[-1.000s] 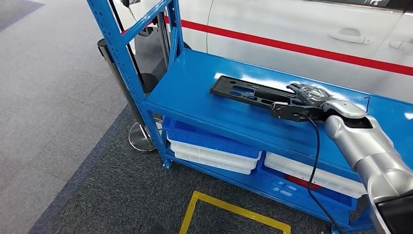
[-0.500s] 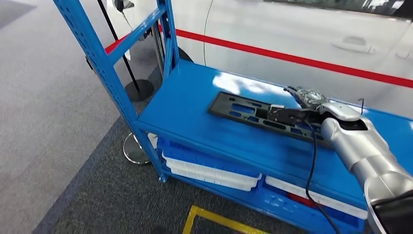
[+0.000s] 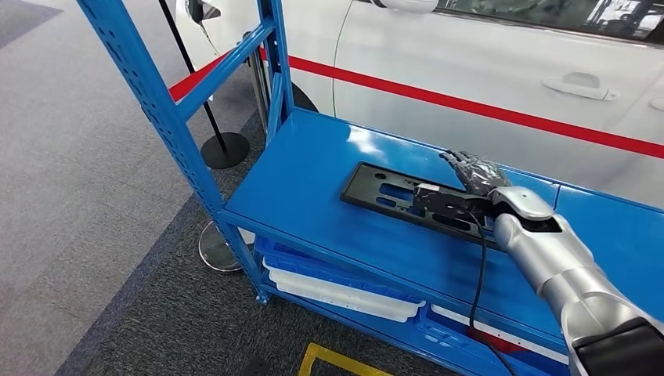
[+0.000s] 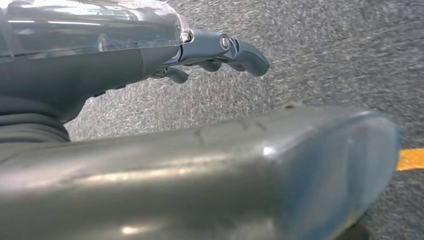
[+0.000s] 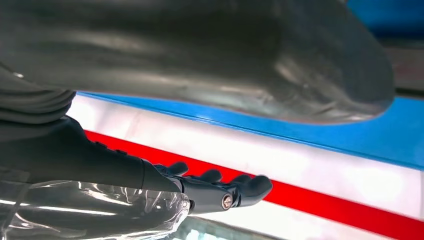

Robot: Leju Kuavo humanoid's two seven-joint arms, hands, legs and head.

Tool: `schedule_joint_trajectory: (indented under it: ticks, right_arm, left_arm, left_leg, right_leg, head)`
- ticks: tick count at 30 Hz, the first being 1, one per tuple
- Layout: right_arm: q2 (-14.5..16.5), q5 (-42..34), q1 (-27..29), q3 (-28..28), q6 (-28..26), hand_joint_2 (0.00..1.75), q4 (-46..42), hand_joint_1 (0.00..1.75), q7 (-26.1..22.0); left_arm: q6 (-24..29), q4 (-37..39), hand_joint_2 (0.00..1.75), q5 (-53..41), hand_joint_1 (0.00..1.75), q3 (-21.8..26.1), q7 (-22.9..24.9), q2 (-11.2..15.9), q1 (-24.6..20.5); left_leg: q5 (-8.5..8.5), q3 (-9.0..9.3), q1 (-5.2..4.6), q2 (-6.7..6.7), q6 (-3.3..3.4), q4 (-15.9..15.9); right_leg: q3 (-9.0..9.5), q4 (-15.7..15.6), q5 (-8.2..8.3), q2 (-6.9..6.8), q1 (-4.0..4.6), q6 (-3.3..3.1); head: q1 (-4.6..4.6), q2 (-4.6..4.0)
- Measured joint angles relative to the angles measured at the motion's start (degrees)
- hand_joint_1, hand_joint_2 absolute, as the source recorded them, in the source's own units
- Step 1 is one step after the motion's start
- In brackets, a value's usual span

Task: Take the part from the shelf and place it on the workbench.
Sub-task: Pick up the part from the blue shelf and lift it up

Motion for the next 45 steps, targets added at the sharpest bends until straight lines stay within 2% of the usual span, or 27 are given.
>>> schedule_joint_trajectory:
  ticks: [3,7,11,15,45]
  right_arm:
    - [0.8,1.4,1.6,0.0,-4.7,0.0,0.7,0.0,-0.2]
    - [2.2,3.4,1.9,0.4,-2.9,1.75,2.4,0.0,2.0]
    - [2.6,3.2,1.8,0.6,0.0,1.75,3.5,0.0,2.1]
    - [2.6,3.0,1.8,0.7,0.7,0.0,4.1,0.0,2.1]
    - [1.6,1.3,-1.5,0.5,3.1,0.0,4.4,0.0,2.9]
  left_arm:
    - [0.0,0.0,0.0,0.0,0.0,0.0,0.3,0.1,-0.2]
    - [-0.3,0.0,0.0,0.1,0.0,0.0,0.6,0.2,-0.3]
    - [-0.6,0.0,0.0,-0.2,0.0,0.0,0.6,0.2,-0.5]
    - [-0.8,0.0,0.0,-0.8,0.0,0.0,0.6,0.2,-0.8]
    - [-1.1,0.0,0.0,-1.2,0.0,0.0,1.3,0.7,-1.0]
  left_leg:
    - [-0.01,0.15,0.07,0.04,-0.21,-0.1]
    - [0.05,0.25,0.09,0.05,-0.42,-0.3]
    - [0.05,0.27,0.18,0.05,-0.46,-0.4]
    - [0.04,0.27,0.18,0.05,-0.48,-0.4]
    - [0.04,0.27,0.08,0.05,-0.45,-0.3]
  right_leg:
    - [0.08,0.0,-0.04,0.06,0.05,-0.04]
    - [0.06,0.0,-0.09,0.06,0.05,-0.27]
    - [0.05,0.0,-0.12,0.03,0.03,-0.33]
    - [0.07,0.0,-0.15,0.03,0.01,-0.37]
    - [0.12,0.0,-0.09,0.05,-0.14,-0.27]
  head:
    - [0.01,0.0]
    - [0.0,0.0]
    - [0.0,0.0]
    - [0.0,0.0]
    - [0.0,0.0]
